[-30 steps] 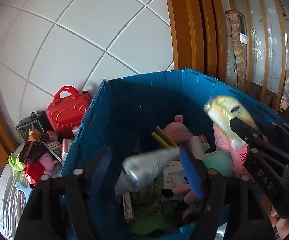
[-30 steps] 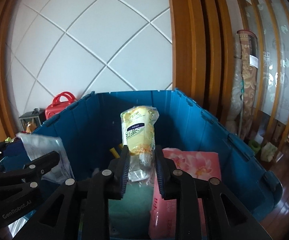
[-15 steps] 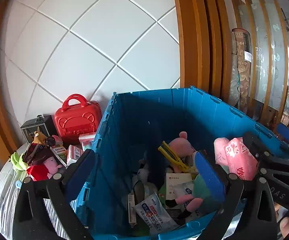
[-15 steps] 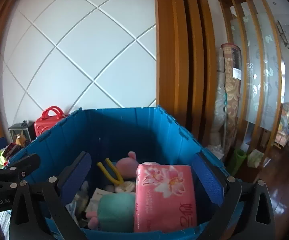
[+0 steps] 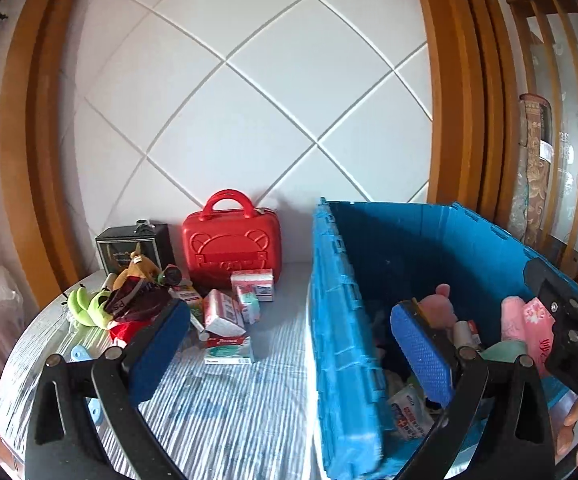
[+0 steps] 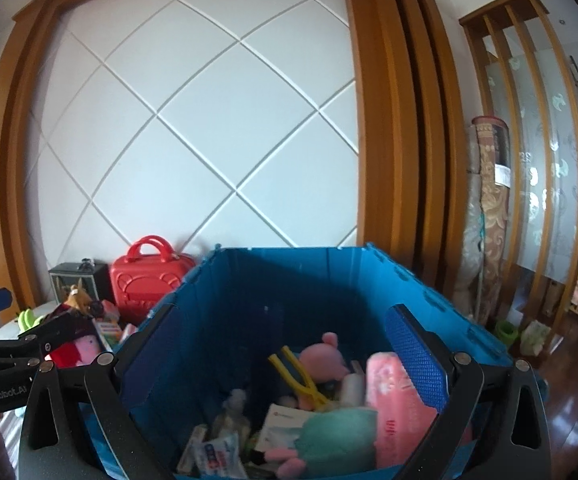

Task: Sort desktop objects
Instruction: 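Withdraw both tools from the crate back toward the pile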

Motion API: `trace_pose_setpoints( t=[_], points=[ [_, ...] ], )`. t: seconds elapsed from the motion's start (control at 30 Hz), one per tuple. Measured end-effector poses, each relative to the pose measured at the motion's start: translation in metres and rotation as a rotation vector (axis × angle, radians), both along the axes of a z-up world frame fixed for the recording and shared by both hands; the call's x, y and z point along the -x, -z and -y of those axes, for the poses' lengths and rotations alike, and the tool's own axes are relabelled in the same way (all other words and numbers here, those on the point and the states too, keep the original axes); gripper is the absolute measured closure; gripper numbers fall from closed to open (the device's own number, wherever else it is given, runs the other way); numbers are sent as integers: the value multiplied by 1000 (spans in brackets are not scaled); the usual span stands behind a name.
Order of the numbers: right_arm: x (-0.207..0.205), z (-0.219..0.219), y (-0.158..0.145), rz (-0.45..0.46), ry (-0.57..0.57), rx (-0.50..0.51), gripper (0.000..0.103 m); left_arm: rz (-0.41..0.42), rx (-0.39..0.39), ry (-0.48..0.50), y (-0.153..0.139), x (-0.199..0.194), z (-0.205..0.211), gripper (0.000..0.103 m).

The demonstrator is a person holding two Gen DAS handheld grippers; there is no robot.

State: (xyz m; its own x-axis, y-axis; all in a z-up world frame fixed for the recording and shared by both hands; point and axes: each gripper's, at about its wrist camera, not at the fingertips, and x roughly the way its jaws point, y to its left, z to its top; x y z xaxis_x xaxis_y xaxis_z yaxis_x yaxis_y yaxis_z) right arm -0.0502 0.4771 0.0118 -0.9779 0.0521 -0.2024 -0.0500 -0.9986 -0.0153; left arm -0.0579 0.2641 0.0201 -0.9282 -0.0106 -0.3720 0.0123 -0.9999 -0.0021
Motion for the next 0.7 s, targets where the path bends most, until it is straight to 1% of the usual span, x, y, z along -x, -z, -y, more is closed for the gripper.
trace_pose_setpoints(
  t=[0.1, 0.2, 0.37, 0.43, 0.5, 0.57, 0.7],
  points=[
    [3, 42, -1, 1, -31, -15, 0, 5, -18, -26, 4, 3, 47, 1],
    [6, 88, 0, 4, -45, -19, 0, 16, -22, -32, 11, 8, 99, 1],
    [15, 180, 3, 27, -83, -26, 0, 72, -23, -37, 26, 27, 192, 1],
    [21, 216, 8, 44, -95, -30, 0, 108, -22, -49, 35, 38, 226, 1],
    [29, 246, 15, 80, -106, -32, 0, 154, -34, -63, 47, 50, 257, 1],
    [42, 273, 25, 141, -121, -44, 0, 198, -49, -73, 60, 62, 284, 1],
    [69, 305, 50, 241, -115, -61, 0, 273, -89, -118, 90, 84, 328, 1]
  ],
)
